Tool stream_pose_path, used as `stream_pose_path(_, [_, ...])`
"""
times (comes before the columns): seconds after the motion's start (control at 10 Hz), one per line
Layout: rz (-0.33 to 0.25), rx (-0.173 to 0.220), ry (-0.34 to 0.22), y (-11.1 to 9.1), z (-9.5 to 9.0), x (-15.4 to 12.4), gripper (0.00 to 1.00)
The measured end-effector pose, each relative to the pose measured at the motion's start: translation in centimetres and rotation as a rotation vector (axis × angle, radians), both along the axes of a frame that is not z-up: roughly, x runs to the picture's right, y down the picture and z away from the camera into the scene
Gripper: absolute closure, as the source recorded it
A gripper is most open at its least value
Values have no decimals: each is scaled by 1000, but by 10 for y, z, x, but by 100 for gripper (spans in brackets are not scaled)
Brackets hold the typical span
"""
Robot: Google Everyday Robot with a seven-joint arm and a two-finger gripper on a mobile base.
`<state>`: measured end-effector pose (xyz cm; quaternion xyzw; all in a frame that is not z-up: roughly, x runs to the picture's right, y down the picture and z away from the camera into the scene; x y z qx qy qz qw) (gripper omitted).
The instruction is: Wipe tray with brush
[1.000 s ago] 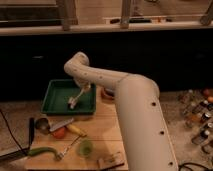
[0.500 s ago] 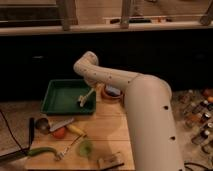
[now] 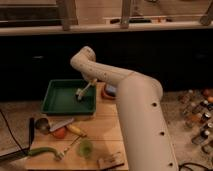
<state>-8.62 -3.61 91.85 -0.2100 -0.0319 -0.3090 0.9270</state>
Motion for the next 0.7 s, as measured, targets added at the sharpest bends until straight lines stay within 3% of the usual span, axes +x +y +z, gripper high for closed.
stream_pose_path(0.3, [-74, -27, -88, 18, -11, -28, 100])
stream_pose_path(0.5, [-100, -46, -117, 35, -20, -28, 100])
stream_pose_path(0.7, [-89, -56, -104, 43, -24, -11, 100])
